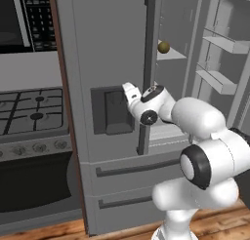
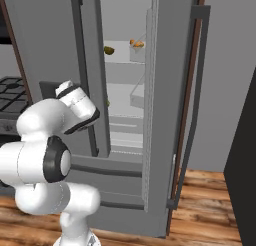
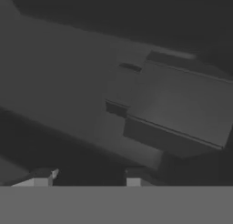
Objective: Place the tupperware on the top shelf of the fridge. Make space for the tupperware among the existing items by rearranging them on the shelves if needed. Close the fridge door when finished.
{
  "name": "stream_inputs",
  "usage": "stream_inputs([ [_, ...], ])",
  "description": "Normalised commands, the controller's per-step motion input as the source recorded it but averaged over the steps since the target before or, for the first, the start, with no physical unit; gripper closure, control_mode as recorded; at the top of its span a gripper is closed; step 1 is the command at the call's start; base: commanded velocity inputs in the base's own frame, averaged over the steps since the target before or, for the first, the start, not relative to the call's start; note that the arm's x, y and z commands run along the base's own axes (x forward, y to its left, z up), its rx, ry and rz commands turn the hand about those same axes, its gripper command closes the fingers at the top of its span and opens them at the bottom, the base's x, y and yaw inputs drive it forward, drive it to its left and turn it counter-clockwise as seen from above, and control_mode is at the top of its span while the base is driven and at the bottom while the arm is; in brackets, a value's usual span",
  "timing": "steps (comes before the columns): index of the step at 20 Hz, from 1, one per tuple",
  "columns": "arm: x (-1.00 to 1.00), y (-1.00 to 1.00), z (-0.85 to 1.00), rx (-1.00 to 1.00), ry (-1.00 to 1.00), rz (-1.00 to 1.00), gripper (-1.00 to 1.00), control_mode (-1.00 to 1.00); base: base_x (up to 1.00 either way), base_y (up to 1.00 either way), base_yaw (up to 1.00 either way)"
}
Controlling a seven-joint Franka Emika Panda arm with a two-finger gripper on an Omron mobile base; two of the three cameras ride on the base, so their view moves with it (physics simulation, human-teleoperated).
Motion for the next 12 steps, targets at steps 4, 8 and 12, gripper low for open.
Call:
stream_inputs([
  [4,-0.04,0.79,1.0,-0.12,-0.11,0.09,-1.0,-1.0,0.0,0.0,0.0],
  [8,-0.21,0.96,1.0,-0.16,-0.07,0.07,-1.0,-1.0,0.0,0.0,0.0],
  [12,-0.53,0.92,1.0,-0.14,-0.02,0.04,-1.0,-1.0,0.0,0.0,0.0],
])
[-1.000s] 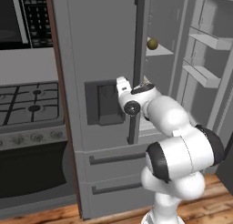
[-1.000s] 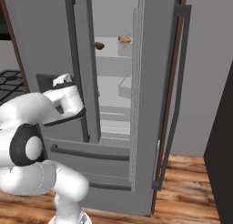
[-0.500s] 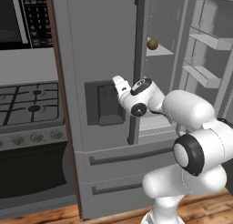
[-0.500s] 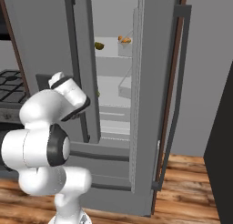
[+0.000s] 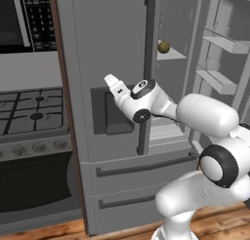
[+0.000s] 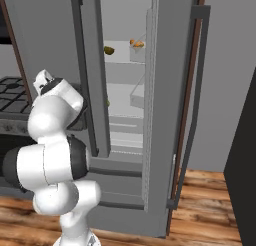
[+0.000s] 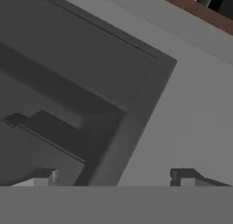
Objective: Place the tupperware on the top shelf of the fridge. Make space for the tupperware among the existing items by rearranging them on the shelves if needed. Close the fridge door when finished.
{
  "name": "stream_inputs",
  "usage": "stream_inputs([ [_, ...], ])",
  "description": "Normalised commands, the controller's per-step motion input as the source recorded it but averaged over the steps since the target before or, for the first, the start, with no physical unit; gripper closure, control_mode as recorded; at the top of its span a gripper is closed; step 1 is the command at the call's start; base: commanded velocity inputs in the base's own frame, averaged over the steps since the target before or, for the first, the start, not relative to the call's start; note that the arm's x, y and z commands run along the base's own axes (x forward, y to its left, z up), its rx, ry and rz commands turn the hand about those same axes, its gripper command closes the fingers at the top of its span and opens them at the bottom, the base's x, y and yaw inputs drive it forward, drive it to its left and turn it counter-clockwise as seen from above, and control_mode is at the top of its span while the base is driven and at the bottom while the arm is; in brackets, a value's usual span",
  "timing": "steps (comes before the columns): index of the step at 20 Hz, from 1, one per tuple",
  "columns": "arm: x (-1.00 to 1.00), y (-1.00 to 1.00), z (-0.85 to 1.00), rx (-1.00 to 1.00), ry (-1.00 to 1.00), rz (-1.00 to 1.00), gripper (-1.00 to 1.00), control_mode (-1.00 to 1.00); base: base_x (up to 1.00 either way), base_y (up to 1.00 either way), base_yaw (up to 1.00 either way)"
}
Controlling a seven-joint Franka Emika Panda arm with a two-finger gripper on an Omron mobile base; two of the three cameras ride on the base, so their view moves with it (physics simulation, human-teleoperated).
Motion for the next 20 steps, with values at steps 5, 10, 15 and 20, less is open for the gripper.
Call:
stream_inputs([
  [5,-0.69,0.7,1.0,-0.02,0.03,0.03,-1.0,-1.0,0.0,0.0,0.0],
  [10,-0.75,0.49,1.0,0.06,0.28,0.01,-1.0,-1.0,0.0,0.0,0.0],
  [15,-0.35,0.24,1.0,0.15,0.33,0.0,-1.0,-1.0,0.0,0.0,0.0],
  [20,-0.23,-0.03,1.0,0.15,0.2,0.0,-1.0,-1.0,0.0,0.0,0.0],
])
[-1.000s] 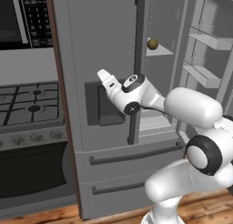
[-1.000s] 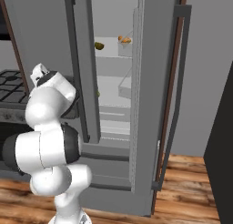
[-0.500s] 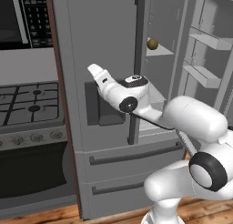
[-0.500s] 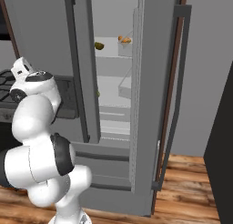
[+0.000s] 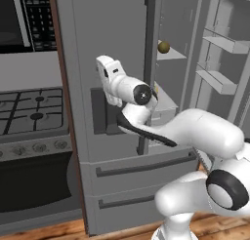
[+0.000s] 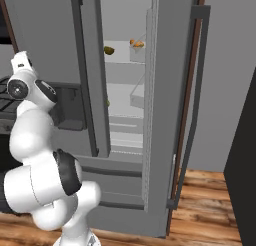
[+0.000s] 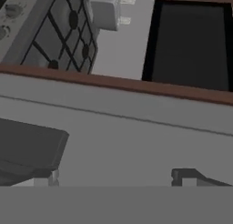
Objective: Place the tupperware on the top shelf of the fridge. Make space for the tupperware among the existing items by rearranging them on the shelves if needed. Close the fridge door when finished.
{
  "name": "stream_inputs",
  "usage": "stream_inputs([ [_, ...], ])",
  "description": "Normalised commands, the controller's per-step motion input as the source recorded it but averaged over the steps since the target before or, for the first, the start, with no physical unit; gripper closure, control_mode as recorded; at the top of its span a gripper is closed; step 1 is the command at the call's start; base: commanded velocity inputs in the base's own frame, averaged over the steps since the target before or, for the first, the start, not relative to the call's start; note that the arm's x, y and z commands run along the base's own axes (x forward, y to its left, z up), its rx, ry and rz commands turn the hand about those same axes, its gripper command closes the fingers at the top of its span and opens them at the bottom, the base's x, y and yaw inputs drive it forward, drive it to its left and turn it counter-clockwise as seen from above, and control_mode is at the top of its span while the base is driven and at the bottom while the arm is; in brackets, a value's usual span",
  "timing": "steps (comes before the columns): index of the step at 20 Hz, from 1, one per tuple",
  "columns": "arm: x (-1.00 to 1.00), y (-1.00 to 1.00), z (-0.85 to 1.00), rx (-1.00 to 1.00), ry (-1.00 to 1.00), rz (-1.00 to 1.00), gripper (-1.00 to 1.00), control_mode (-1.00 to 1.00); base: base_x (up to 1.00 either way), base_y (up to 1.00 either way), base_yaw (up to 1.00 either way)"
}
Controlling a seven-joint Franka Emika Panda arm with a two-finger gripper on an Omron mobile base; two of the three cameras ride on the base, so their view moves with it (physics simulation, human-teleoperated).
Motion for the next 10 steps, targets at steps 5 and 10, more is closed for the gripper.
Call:
stream_inputs([
  [5,-0.84,-0.38,0.75,0.11,0.05,0.0,-1.0,-1.0,0.0,0.0,0.0],
  [10,-1.0,-0.39,0.54,0.06,0.0,0.0,-1.0,-1.0,0.0,0.0,0.0],
])
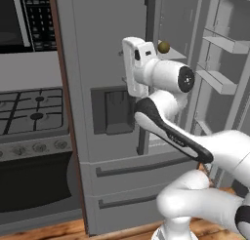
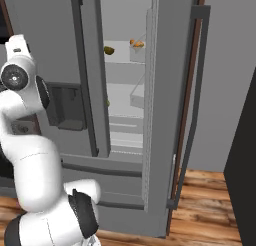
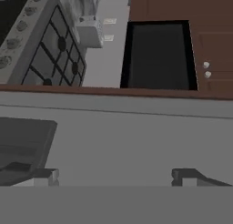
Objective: Place the tupperware on the top shelf of the fridge. Make space for the tupperware among the existing items by rearranging them on the shelves if needed. Close the fridge door when finished.
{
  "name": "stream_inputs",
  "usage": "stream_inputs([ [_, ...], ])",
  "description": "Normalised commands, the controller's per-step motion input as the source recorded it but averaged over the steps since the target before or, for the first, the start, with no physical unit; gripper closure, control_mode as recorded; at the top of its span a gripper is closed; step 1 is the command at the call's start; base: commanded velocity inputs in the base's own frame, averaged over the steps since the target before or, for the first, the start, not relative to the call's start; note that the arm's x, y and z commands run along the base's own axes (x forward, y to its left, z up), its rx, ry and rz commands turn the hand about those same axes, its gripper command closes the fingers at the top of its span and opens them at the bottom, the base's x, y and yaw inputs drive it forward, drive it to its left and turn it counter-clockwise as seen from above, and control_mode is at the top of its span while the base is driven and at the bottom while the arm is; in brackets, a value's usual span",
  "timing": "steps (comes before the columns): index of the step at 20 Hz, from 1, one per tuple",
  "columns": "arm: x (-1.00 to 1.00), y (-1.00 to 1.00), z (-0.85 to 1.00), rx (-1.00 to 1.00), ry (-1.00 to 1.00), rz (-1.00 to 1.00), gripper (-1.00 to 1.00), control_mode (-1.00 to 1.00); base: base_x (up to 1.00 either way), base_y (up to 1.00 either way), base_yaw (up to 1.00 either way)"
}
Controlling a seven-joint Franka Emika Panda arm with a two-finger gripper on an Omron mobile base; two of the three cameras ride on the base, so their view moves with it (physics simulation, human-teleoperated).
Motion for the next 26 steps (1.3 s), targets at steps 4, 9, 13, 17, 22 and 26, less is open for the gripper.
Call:
stream_inputs([
  [4,-1.0,-0.62,0.39,0.07,0.05,0.0,-1.0,-1.0,0.0,0.0,0.0],
  [9,-1.0,-0.96,0.04,0.1,0.13,-0.05,-1.0,-1.0,0.0,0.0,0.0],
  [13,-0.98,-1.0,-0.02,0.11,0.14,-0.1,-1.0,-1.0,0.0,0.0,0.0],
  [17,-0.65,-1.0,-0.09,0.14,0.06,-0.03,-1.0,-1.0,0.0,0.0,0.0],
  [22,-0.6,-1.0,-0.05,0.21,0.0,0.0,-1.0,-1.0,0.0,0.0,0.0],
  [26,-0.61,-1.0,-0.07,0.21,0.03,0.0,-1.0,-1.0,0.0,0.0,0.0],
])
